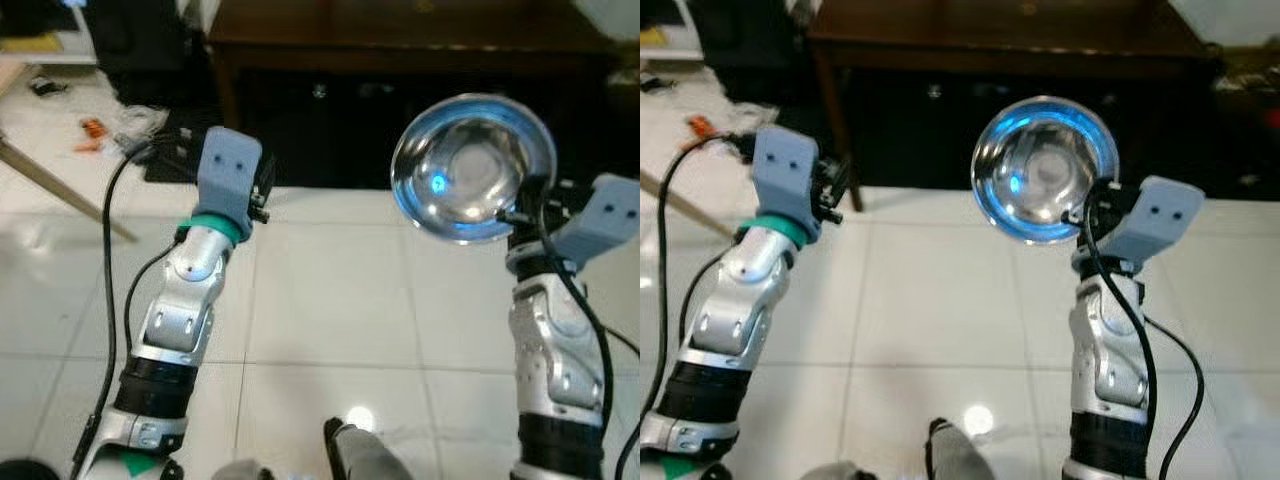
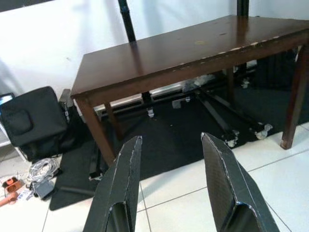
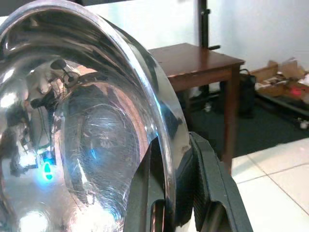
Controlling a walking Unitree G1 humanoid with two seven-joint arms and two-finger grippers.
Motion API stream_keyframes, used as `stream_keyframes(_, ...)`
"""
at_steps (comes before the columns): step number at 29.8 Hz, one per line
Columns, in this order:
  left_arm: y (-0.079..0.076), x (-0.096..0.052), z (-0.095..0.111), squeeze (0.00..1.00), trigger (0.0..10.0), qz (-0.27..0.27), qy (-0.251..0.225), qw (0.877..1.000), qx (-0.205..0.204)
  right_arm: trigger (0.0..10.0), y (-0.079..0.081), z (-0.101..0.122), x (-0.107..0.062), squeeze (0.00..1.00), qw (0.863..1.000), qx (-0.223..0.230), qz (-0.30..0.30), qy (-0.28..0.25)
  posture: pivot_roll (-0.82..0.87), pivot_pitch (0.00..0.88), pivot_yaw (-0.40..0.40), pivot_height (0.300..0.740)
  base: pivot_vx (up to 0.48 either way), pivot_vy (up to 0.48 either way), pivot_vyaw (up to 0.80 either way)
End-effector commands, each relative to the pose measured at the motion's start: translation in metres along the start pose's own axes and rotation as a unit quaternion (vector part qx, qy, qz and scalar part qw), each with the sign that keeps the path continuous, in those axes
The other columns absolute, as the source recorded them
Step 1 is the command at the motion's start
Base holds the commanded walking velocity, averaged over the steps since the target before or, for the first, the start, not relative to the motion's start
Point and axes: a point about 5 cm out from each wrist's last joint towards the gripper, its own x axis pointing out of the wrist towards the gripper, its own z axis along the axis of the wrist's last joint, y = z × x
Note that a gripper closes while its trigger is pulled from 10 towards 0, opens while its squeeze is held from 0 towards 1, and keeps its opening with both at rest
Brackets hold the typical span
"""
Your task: Setting the table
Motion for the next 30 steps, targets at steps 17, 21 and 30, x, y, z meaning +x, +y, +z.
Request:
stream_keyframes(17,-0.0002,0.0037,-0.0003,0.0,10.0,0.008,-0.001,1.0,0.008,10.0,0.0126,0.0055,0.0017,0.0,1.0,0.012,0.022,-0.019,-0.02,0.04,0.076,0.74,0.464,0.0,0.0)
stream_keyframes(21,-0.0006,0.0039,-0.0003,0.0,10.0,0.007,-0.002,1.0,0.01,10.0,0.012,0.0053,0.0022,0.0,1.0,0.014,0.02,-0.018,-0.02,0.04,0.076,0.74,0.465,0.0,-0.35)
stream_keyframes(30,-0.0025,0.0049,0.0,0.0,10.0,0.003,-0.005,1.0,0.007,10.0,0.0104,0.0053,0.003,0.0,1.0,0.012,0.015,-0.018,-0.02,0.04,0.077,0.74,0.465,0.0,-0.66)
